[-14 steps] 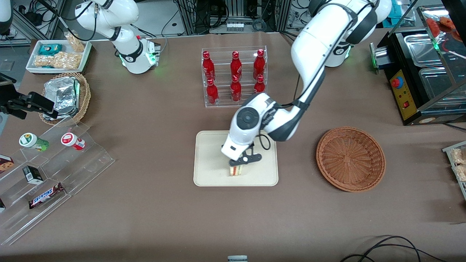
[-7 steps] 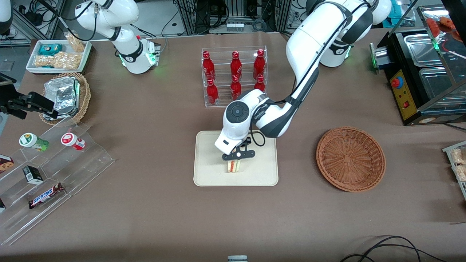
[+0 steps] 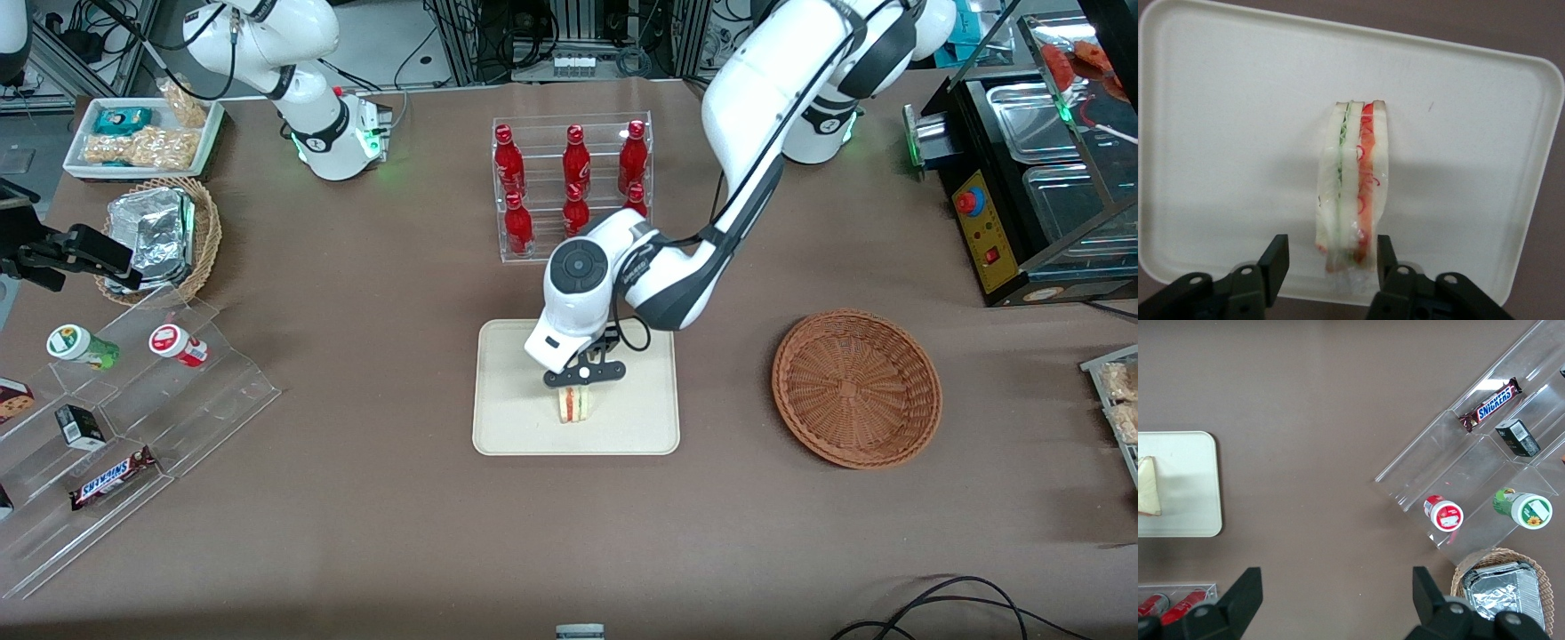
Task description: Place sandwich from basket to tray
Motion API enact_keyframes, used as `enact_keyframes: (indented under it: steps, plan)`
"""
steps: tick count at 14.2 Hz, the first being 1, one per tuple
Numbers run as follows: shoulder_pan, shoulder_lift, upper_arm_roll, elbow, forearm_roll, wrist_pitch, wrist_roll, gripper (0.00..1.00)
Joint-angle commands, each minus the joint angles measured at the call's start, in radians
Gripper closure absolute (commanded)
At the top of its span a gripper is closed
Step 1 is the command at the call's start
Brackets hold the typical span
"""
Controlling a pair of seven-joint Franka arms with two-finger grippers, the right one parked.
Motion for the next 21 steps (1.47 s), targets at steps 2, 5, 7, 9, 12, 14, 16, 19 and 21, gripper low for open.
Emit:
enact_keyframes:
  steps: [2,5,7,9,12,14,16,19,21]
  plan:
    - [-0.001,-0.195,0.013,-0.023,0.017,-0.189,-0.046,0.00]
    - [0.026,-0.260,0.037,-0.028,0.008,-0.314,-0.052,0.00]
    - [0.066,-0.271,0.042,-0.037,0.010,-0.357,-0.051,0.00]
    - [0.147,-0.304,0.042,-0.072,0.016,-0.407,-0.036,0.00]
    - [0.254,-0.384,0.043,-0.176,0.019,-0.402,0.062,0.00]
    - [0.331,-0.451,0.042,-0.250,0.008,-0.405,0.173,0.00]
    - [0.406,-0.546,0.042,-0.348,0.000,-0.402,0.271,0.00]
    - [0.486,-0.648,0.042,-0.430,-0.049,-0.413,0.430,0.00]
    - [0.532,-0.700,0.043,-0.439,-0.062,-0.468,0.538,0.00]
